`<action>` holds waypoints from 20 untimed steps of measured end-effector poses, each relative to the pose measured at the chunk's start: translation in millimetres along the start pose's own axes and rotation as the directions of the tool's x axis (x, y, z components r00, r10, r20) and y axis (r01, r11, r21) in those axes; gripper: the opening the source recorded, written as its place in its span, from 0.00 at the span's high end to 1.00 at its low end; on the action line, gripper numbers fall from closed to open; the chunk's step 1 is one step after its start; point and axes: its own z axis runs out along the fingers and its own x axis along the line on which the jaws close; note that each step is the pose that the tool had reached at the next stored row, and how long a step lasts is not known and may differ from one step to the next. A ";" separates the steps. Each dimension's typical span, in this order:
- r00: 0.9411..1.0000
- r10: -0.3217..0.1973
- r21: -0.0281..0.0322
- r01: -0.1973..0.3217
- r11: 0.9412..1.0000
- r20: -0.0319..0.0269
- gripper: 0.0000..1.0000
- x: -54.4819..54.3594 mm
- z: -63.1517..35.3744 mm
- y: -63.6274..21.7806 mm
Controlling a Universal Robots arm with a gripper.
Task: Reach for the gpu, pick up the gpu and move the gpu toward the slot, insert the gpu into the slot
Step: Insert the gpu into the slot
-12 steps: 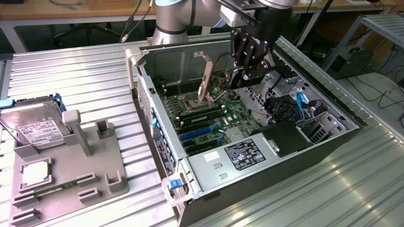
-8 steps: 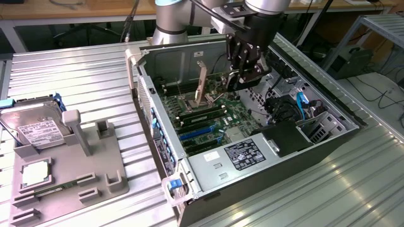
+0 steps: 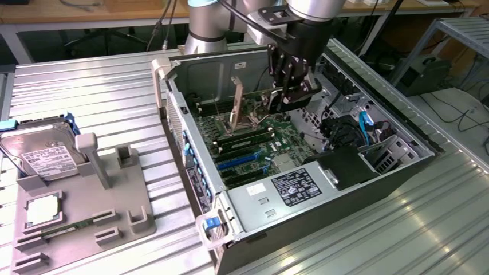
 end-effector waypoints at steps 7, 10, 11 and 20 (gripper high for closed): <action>1.000 0.002 0.000 -0.002 1.000 0.000 0.72 0.2 3.5 12.9; 1.000 0.003 0.000 -0.003 1.000 0.000 0.72 0.3 5.2 15.8; 1.000 0.004 0.000 -0.004 1.000 0.000 0.72 0.3 6.4 16.3; 1.000 0.006 0.000 -0.006 1.000 0.000 0.72 0.8 20.7 20.0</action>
